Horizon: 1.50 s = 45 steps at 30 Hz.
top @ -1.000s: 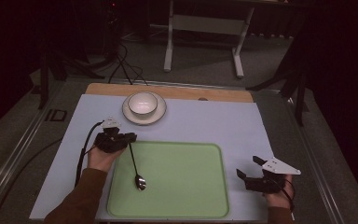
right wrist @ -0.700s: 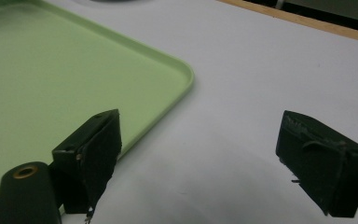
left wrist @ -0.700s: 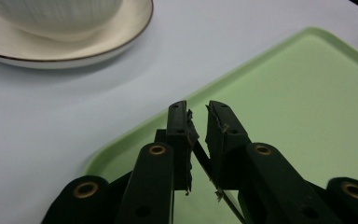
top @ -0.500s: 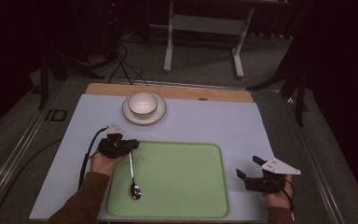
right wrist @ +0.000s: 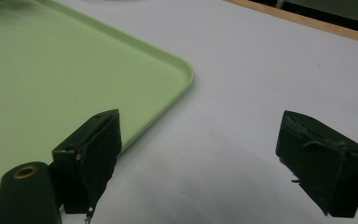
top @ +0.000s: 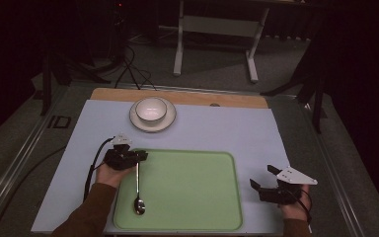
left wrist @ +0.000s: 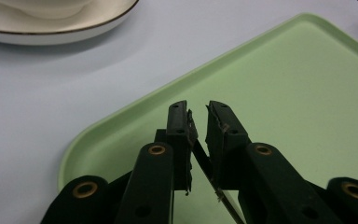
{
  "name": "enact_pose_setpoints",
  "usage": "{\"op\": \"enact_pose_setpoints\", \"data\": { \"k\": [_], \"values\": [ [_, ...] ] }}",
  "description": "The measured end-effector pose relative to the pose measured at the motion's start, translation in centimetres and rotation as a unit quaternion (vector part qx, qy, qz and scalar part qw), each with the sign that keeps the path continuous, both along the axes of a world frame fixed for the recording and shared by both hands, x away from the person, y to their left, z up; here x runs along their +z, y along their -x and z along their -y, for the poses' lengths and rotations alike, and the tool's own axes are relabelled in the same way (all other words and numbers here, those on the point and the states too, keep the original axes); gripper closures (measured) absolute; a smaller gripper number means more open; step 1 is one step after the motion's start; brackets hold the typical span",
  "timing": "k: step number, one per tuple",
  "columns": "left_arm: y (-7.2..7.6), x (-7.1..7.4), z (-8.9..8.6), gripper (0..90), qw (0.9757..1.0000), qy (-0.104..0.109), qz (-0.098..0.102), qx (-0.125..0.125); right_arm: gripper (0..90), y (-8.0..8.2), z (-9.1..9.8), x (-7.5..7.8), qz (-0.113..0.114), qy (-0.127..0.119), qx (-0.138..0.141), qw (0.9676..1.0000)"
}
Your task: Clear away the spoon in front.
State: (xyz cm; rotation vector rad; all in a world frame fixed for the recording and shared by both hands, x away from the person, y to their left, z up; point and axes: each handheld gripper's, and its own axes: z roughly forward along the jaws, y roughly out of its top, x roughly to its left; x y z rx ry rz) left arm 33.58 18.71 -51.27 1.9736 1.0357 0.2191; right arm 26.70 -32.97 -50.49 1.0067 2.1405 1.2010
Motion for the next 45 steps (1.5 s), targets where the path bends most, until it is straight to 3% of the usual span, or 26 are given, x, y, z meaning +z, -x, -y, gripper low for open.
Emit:
{"op": "enact_pose_setpoints", "data": {
  "k": [4,19,24,27,28,34,45],
  "values": [
    [0.1,-0.2,0.0,79.0,0.9999,-0.009,0.003,-0.004,13.8,0.0,0.0,0.0,0.0,-0.001,-0.001,1.0],
    [-0.3,-1.3,-0.6,75.0,0.9999,-0.008,-0.011,0.005,13.8,-0.1,0.1,0.0,0.0,-0.002,0.0,1.0],
    [-0.4,-1.5,-0.5,71.7,0.9997,-0.022,-0.01,0.008,13.8,-0.1,0.1,0.0,0.0,-0.002,0.001,1.0],
    [-0.3,-1.5,-0.4,64.9,0.9991,-0.039,-0.002,0.016,13.8,-0.1,0.1,0.0,0.0,-0.001,0.001,1.0],
    [-0.3,-1.5,-0.4,59.7,0.9991,-0.04,-0.001,0.017,13.8,-0.1,0.1,0.0,0.0,-0.002,0.001,1.0],
    [-0.2,-1.1,-1.0,48.8,0.9987,-0.032,0.014,0.038,13.8,-0.1,0.1,0.0,0.001,-0.002,0.001,1.0],
    [0.4,0.1,-2.6,42.4,0.9965,-0.013,0.051,0.066,13.8,-0.1,0.1,0.1,0.001,-0.006,0.001,1.0]
  ]
}}
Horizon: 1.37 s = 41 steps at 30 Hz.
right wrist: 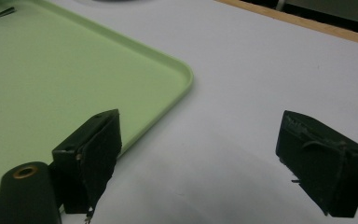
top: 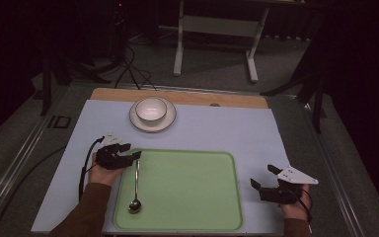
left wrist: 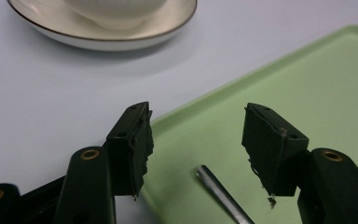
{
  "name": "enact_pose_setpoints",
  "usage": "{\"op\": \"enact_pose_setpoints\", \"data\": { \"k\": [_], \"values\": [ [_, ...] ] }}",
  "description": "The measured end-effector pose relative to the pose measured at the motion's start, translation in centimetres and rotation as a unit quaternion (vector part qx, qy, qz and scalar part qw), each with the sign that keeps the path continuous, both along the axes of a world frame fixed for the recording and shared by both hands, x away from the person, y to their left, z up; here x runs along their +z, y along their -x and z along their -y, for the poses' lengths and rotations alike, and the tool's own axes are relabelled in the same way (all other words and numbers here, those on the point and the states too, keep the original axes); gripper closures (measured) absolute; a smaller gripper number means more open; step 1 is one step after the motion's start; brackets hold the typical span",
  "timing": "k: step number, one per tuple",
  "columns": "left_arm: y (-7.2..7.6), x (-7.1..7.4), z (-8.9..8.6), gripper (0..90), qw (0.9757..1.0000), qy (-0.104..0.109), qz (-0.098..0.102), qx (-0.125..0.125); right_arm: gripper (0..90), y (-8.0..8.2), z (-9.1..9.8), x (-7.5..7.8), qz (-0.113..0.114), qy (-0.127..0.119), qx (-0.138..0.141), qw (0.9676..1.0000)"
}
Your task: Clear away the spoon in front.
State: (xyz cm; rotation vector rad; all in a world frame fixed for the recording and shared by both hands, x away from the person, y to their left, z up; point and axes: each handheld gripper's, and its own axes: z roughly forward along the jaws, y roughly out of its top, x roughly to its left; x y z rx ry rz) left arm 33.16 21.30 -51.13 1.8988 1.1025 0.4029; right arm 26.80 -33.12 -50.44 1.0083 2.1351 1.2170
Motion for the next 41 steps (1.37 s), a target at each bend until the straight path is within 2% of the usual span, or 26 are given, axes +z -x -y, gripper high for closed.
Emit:
{"op": "enact_pose_setpoints", "data": {
  "k": [11,23,33,41],
  "values": [
    [1.4,1.3,-1.6,42.4,0.9987,0.016,0.044,0.017,13.8,0.0,0.1,0.1,0.0,-0.005,0.001,1.0],
    [2.9,1.8,-3.4,42.6,0.9967,0.025,0.067,0.039,13.8,0.1,0.4,0.2,0.004,-0.019,-0.003,0.9998],
    [4.6,2.1,-5.5,42.7,0.9935,0.034,0.086,0.066,13.8,0.1,0.7,0.4,0.011,-0.027,-0.008,0.9995],
    [5.2,1.9,-7.0,42.6,0.9914,0.041,0.084,0.091,13.9,0.1,0.8,0.4,0.017,-0.03,-0.008,0.9994]
  ]
}}
